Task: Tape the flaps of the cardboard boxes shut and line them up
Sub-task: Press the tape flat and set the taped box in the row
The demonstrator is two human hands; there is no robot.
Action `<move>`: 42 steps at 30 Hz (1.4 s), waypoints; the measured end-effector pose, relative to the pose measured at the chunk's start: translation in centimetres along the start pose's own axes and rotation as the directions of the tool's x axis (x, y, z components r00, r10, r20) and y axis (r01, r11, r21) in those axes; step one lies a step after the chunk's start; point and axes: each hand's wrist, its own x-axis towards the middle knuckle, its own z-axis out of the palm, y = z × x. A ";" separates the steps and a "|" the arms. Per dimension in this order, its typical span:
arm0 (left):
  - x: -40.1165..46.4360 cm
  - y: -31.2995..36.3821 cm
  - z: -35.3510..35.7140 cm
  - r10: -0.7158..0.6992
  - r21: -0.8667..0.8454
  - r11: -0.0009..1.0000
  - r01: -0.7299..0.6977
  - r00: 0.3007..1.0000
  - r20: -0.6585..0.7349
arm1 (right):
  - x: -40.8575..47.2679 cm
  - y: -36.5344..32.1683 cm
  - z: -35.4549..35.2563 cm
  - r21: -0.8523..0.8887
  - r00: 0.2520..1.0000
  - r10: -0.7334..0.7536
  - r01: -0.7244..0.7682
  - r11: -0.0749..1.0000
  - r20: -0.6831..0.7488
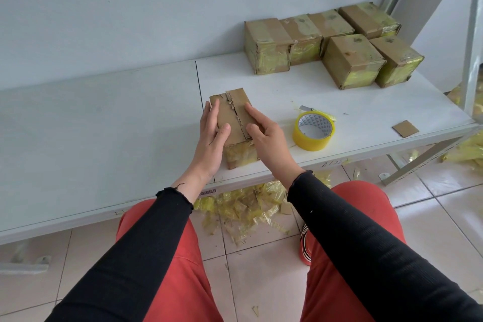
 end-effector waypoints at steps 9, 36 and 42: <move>-0.1 -0.1 0.0 -0.039 -0.244 0.969 0.037 0.999 -0.003 | -0.8 0.0 0.0 0.015 1.000 0.018 -0.017 1.000 -0.022; -0.5 0.1 0.2 0.063 -0.017 0.998 -0.063 0.997 -0.044 | 0.0 0.1 -0.6 0.142 0.995 0.066 -0.076 0.987 0.074; -1.0 -0.4 0.7 0.107 0.141 0.984 -0.108 0.994 0.016 | -0.1 0.1 -0.6 0.126 0.991 0.059 -0.075 0.989 0.123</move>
